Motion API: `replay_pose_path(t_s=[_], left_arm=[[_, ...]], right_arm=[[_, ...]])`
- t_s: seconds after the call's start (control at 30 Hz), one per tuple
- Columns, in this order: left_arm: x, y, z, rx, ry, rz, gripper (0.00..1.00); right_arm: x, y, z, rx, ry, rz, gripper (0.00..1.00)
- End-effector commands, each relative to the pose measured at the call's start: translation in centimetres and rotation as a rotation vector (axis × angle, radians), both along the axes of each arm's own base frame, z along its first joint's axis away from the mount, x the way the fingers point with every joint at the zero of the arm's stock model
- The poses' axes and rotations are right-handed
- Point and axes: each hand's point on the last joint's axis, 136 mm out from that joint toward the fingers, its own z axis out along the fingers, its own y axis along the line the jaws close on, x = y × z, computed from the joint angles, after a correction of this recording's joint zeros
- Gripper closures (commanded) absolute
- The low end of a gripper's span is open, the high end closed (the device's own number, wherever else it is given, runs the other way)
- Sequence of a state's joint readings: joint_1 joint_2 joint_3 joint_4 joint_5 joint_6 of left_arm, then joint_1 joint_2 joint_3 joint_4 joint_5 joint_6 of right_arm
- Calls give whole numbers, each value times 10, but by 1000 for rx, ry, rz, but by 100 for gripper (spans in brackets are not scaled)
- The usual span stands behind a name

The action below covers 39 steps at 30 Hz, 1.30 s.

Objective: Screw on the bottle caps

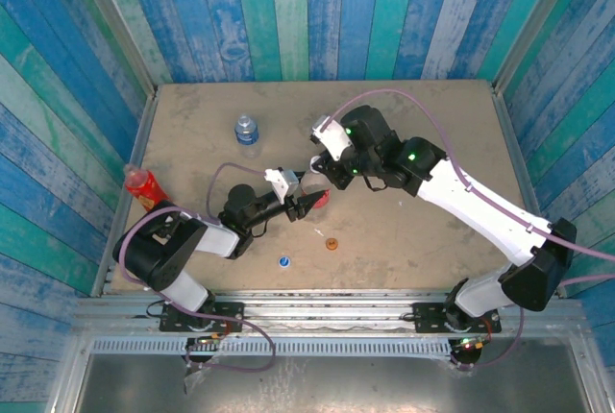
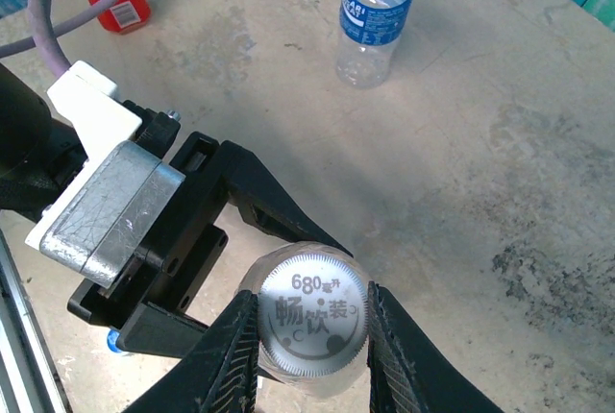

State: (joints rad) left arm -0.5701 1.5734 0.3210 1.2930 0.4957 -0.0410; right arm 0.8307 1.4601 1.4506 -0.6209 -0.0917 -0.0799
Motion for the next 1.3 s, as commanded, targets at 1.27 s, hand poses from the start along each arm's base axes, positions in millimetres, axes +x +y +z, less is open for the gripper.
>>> replay_pose_path(t_s=[1.27], left_arm=[[-3,-3,-21,55,53,-16,36]], right_arm=[[-15,-6,-7,-58,51,-18,35]])
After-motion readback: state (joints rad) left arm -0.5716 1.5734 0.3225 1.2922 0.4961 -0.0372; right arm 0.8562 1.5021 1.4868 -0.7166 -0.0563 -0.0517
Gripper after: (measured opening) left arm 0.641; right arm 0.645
